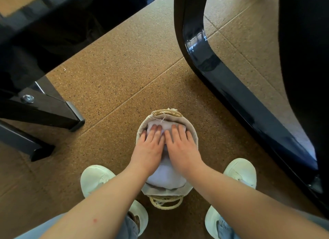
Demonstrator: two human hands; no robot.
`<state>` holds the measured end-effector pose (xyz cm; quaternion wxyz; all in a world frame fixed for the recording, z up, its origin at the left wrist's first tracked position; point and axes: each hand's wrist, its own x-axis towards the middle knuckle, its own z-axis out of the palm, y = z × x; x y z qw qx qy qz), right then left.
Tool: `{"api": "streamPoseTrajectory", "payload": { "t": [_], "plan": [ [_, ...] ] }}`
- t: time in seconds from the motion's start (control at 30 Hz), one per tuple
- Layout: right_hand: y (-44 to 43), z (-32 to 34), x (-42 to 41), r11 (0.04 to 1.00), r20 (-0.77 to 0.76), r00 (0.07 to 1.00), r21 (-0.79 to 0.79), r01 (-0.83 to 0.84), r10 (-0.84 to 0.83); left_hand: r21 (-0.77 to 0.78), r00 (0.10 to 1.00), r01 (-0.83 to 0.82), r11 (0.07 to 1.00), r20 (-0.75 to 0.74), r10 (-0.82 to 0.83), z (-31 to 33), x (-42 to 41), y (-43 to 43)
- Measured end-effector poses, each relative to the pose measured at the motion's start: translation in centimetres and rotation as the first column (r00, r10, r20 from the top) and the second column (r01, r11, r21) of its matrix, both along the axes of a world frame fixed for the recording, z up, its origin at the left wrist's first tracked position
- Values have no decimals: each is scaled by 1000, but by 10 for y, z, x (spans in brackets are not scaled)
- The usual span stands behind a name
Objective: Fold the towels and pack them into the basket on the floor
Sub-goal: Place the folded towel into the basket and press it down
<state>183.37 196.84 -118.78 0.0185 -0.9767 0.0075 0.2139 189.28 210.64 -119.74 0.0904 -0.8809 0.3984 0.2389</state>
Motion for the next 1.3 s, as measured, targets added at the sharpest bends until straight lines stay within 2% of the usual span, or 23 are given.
{"api": "streamPoseTrajectory", "payload": {
  "t": [0.1,0.23,0.33,0.4,0.53,0.6,0.7,0.87,0.93,1.0,1.07,1.2,1.3],
  "plan": [
    [0,7,-13,992,11,995,74,-104,103,-41,999,51,998,0,-51,-3,-1,10],
    [-14,8,-16,974,-38,991,190,-120,129,-53,998,53,997,-23,-54,-4,1,14],
    [-19,6,-17,965,-62,971,142,-220,230,-40,999,27,999,-40,-28,-4,1,7],
    [-19,3,-16,964,-65,964,88,-252,258,24,997,14,1000,-71,-12,-1,3,2],
    [-23,-5,-2,976,5,976,-6,-218,218,-14,998,-50,999,-40,49,1,7,-14],
    [-25,-6,1,983,-11,983,-22,-182,181,-36,997,-75,997,-24,74,1,11,-22],
    [-22,-7,-5,991,-114,985,51,-122,127,2,996,-74,997,-54,74,-4,21,-26],
    [-25,2,-7,982,-220,958,84,-170,184,95,982,-65,993,-172,81,-13,27,-29],
    [-27,7,-2,980,-190,966,124,-156,177,115,980,-75,991,-174,94,-11,27,-34],
    [-31,5,4,981,-69,985,126,-148,157,102,986,-81,992,-137,95,-8,23,-36],
    [-33,3,8,991,-33,996,110,-74,78,60,994,-89,994,-62,92,-5,16,-31],
    [-30,-8,8,992,-177,984,128,-11,34,60,995,-95,994,31,93,-5,3,-18],
    [-26,-9,21,985,-229,972,148,91,-56,96,994,-97,991,54,92,-8,4,-21]
  ]
}}
